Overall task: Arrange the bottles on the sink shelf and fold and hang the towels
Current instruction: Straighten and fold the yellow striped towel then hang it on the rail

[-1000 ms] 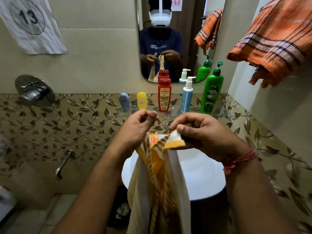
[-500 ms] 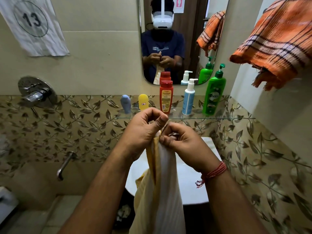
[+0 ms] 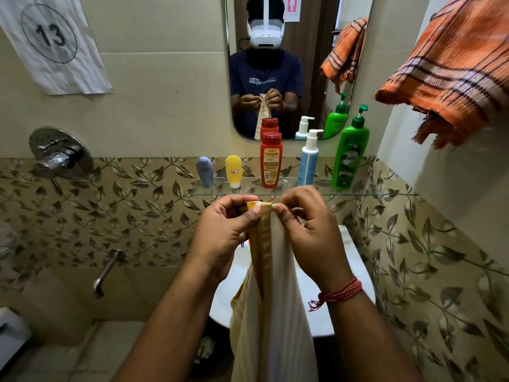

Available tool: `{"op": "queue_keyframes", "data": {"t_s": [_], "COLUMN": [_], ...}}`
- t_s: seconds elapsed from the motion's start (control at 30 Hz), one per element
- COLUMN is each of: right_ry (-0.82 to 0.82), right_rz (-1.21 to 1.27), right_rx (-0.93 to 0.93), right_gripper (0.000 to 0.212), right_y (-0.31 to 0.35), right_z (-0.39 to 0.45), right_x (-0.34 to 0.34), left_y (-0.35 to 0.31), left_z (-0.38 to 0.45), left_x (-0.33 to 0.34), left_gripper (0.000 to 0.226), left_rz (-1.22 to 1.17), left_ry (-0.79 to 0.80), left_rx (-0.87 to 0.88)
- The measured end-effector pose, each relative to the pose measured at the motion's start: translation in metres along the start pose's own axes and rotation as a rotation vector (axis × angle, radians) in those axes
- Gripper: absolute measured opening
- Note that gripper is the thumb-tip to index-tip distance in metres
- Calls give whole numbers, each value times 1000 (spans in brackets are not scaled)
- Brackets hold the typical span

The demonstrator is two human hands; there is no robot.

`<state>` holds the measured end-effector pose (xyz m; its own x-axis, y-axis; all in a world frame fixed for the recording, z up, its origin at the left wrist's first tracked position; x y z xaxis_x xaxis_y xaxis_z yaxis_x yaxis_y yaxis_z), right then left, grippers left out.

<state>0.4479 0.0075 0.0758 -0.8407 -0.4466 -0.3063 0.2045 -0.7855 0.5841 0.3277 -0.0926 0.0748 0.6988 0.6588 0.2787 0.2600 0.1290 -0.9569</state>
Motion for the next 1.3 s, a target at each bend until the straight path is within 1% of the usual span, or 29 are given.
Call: {"op": "queue_keyframes", "data": {"t_s": [0.07, 0.17, 0.23, 0.33, 0.47, 0.67, 0.73, 0.8, 0.87, 0.9, 0.97, 1.03, 1.07, 1.1, 1.17, 1.23, 1.3], "right_ry": [-17, -7, -21, -17, -2, 50, 68, 87, 98, 106, 168, 277, 324, 363, 428, 511, 601], "right_rz": [18, -66, -121, -161, -192, -319, -364, -381, -320, -228, 91, 426, 519, 557, 559, 537, 505], "right_rx": [-31, -31, -26, -21, -11, -64, -102, -135, -129, -89, 48, 150, 181, 199, 207, 201, 217], "right_gripper": [14, 12, 12, 13, 14, 15, 20, 20, 16, 15, 16, 17, 17, 18, 17, 18, 14], "right_y": [6, 12, 12, 10, 8, 7, 7, 7, 4, 1, -5, -9, -10, -11, -11, -9, -8], "right_z": [0, 0, 0, 0, -2, 0, 0, 1, 1, 2, 3, 2, 1, 1, -1, -3, -7], "right_x": [2, 7, 9, 9, 8, 6, 5, 5, 3, 1, -5, -12, -15, -17, -19, -19, -15], "left_y": [0, 0, 2, 3, 3, 2, 2, 3, 4, 3, 0, -4, -6, -8, -12, -16, -20], "left_z": [-3, -8, -10, -9, -9, -12, -14, -15, -15, -15, -17, -19, -20, -21, -23, -24, -22], "left_x": [6, 14, 17, 16, 14, 13, 11, 10, 8, 7, 6, 6, 6, 6, 6, 6, 3], "left_gripper": [25, 34, 32, 21, 18, 21, 26, 26, 29, 30, 33, 36, 37, 37, 36, 35, 35], "left_rz": [20, 15, -9, -97, -119, -78, -6, 120, 175, 180, 202, 262, 291, 310, 322, 322, 305], "left_ry": [-12, -5, -4, -7, -6, 9, 14, 4, -12, -15, -6, 17, 28, 36, 35, 4, -48], "left_rx": [37, 40, 24, -15, -23, 4, 40, 96, 134, 148, 178, 213, 227, 238, 248, 262, 287]}}
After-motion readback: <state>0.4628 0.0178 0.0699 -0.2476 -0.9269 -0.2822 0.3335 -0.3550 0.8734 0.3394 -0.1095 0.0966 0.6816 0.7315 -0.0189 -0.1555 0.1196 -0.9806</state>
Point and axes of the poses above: each hand's wrist, its own z-axis towards the middle knuckle, its own x-axis out of the palm, y = z × x, the point moved 1 cm from there along z, towards the middle knuckle, and after that the axes turned 10 degrees about -x, right-handed, at the moved point
